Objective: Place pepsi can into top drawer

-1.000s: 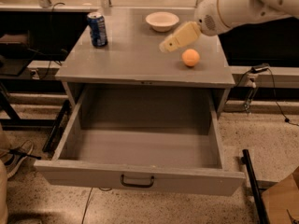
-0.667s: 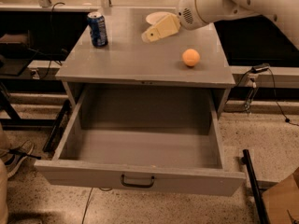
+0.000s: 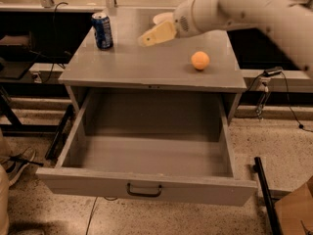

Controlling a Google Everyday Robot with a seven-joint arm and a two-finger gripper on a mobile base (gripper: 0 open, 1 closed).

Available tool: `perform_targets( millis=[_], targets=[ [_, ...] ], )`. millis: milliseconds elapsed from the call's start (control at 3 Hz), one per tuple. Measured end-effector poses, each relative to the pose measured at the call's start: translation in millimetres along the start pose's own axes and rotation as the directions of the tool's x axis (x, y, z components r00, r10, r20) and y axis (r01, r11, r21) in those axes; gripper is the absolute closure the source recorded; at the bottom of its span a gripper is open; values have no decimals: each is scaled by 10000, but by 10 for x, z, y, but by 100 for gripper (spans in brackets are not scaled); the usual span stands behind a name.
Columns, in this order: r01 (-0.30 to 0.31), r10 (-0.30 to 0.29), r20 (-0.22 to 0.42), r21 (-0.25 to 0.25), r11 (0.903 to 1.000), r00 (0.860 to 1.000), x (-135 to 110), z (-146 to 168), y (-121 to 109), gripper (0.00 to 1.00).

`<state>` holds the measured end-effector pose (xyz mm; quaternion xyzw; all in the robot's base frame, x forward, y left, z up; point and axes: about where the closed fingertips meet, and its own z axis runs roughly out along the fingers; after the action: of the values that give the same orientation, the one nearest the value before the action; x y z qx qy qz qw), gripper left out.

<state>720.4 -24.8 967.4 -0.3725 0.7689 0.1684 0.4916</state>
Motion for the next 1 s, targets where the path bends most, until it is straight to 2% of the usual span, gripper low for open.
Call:
perform_targets(
  millis=[333, 667, 1000],
  targets=[
    [-570, 577, 925, -94, 9983, 9940, -84, 649, 84, 0],
    [-773, 800, 1410, -246, 9967, 9868, -223, 1227, 225, 0],
    [-980, 981, 1827, -96, 9951, 9783, -371, 1698, 293, 0]
  ],
)
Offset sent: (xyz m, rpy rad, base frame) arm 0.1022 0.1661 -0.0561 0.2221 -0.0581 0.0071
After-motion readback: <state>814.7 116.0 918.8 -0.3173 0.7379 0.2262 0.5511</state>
